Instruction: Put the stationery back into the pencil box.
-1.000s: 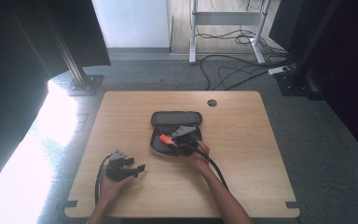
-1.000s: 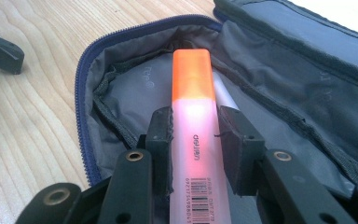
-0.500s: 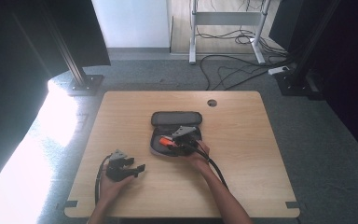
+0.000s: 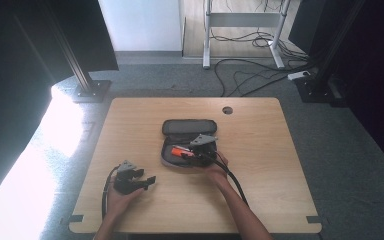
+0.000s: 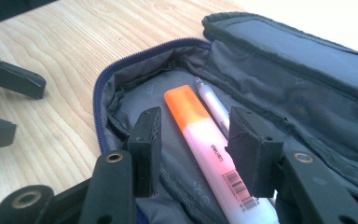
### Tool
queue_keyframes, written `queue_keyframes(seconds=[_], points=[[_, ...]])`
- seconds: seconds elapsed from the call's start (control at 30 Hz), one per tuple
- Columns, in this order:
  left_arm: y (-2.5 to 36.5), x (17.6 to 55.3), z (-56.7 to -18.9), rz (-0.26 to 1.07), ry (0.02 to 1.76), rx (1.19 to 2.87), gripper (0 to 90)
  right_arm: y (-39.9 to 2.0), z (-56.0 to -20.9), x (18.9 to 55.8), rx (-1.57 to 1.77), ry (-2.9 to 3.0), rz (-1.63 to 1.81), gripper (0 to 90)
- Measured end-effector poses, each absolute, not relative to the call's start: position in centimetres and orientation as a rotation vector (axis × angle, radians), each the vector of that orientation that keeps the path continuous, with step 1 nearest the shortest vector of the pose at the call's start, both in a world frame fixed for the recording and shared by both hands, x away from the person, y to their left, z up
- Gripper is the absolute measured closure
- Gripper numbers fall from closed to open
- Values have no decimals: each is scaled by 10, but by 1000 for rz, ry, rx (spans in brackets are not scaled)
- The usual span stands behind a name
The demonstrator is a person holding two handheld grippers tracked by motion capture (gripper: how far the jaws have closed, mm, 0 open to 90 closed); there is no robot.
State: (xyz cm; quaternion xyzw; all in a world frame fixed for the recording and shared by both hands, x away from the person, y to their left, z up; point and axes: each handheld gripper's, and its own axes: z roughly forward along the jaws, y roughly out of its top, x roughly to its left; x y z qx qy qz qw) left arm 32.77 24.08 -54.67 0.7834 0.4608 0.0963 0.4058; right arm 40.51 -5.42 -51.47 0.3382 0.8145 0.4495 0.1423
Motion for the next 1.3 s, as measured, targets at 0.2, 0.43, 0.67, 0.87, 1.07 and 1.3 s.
queue_keyframes(seconds=[0.2, 0.43, 0.67, 0.87, 1.07, 1.3], points=[[241, 328, -547, 246, 1163, 1978, 328, -63, -508, 398, 995, 2300, 1337, 525], [241, 328, -547, 244, 1162, 1976, 328, -70, -506, 391, 1010, 2282, 1365, 503], [241, 328, -547, 246, 1163, 1978, 328, -84, -504, 381, 1022, 2265, 1391, 483], [240, 328, -547, 246, 1163, 1979, 329, -102, -502, 368, 1041, 2221, 1437, 472], [240, 327, -547, 250, 1165, 1980, 329, -119, -502, 352, 1055, 2172, 1458, 472], [239, 327, -547, 255, 1165, 1982, 328, -143, -506, 337, 1082, 2136, 1455, 470]])
